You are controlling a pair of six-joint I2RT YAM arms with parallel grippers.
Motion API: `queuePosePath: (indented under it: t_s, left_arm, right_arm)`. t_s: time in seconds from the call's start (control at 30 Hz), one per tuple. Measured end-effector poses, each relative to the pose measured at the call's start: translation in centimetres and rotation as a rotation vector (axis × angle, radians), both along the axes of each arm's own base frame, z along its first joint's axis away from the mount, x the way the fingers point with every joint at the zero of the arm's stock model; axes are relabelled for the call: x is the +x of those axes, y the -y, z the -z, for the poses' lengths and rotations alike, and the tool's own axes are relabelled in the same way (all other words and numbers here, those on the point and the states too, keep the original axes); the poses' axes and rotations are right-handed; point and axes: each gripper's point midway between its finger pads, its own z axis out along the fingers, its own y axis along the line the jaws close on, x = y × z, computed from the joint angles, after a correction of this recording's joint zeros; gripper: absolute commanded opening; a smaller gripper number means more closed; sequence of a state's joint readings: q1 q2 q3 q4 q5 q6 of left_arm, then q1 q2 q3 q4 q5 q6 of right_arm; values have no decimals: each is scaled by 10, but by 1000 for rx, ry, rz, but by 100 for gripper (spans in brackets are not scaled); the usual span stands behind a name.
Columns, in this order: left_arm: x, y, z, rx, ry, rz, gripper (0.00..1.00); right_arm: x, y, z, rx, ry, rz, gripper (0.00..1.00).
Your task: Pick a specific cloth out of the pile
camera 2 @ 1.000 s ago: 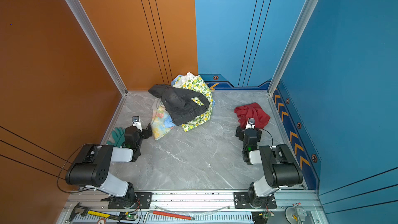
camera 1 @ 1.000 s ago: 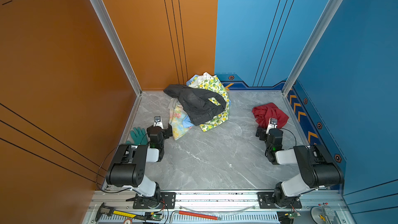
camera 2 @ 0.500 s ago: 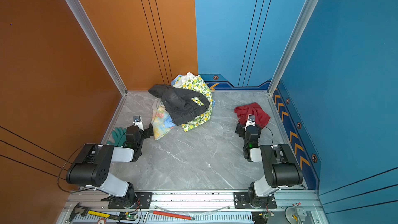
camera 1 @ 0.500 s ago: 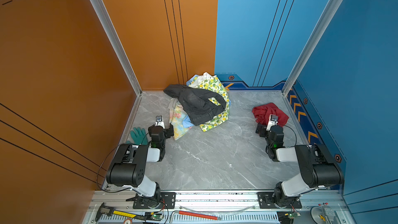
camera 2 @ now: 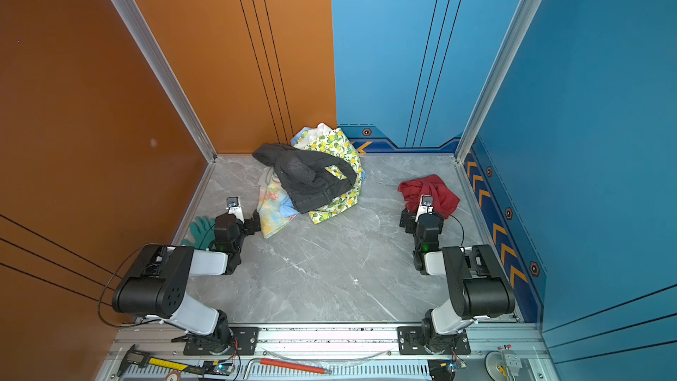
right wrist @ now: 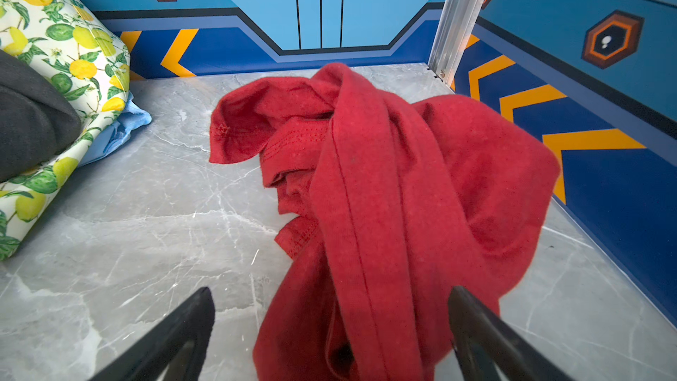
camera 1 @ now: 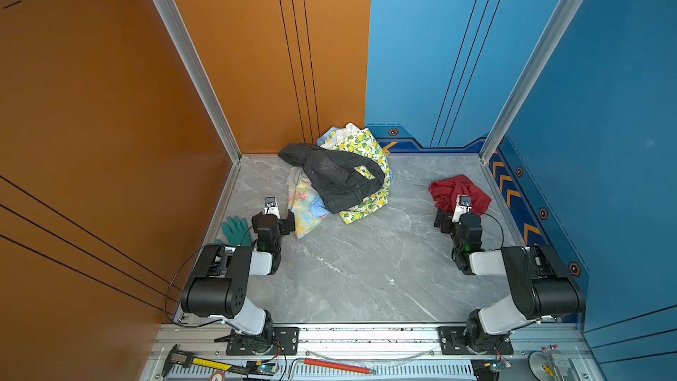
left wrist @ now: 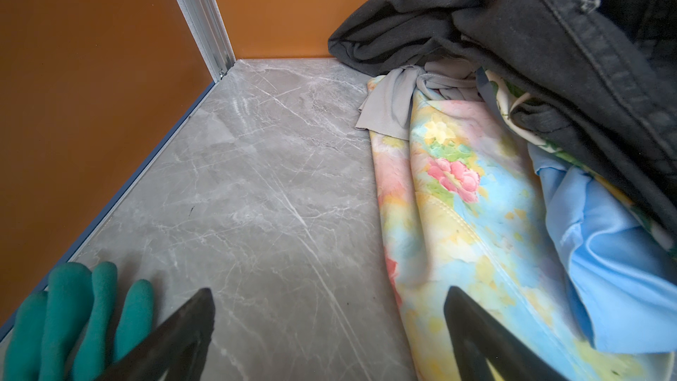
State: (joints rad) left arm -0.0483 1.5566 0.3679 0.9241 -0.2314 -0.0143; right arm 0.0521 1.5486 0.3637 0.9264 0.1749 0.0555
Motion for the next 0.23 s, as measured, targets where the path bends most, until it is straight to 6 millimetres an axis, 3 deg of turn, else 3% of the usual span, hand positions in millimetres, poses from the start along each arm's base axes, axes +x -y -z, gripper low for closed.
queuePosePath:
  t_s: [0.23]
  left_arm:
    - [0,0,0,0,0,0,98]
  right_arm:
    - [0,4,1,11,-3,-6,100]
